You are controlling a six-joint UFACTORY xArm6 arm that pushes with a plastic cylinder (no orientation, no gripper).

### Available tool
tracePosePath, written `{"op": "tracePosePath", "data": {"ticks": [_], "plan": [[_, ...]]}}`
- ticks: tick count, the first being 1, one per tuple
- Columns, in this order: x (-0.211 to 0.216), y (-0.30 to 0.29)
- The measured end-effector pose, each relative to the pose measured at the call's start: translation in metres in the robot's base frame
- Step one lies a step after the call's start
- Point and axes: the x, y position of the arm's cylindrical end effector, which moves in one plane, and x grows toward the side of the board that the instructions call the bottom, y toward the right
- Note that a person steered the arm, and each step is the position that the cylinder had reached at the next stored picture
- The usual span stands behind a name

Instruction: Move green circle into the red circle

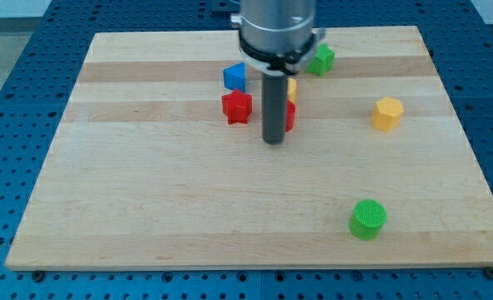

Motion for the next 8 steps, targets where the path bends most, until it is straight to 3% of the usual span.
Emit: {"op": "tracePosePath", "data": {"ticks": [1,2,3,4,5,6,7,8], "plan": [[0.069,-0.006],[0.09,0.03],[0.103,0.106],[0.116,0.057],[0.157,0.042],[0.162,0.049],[0.161,0.172],[0.152,0.232]]}}
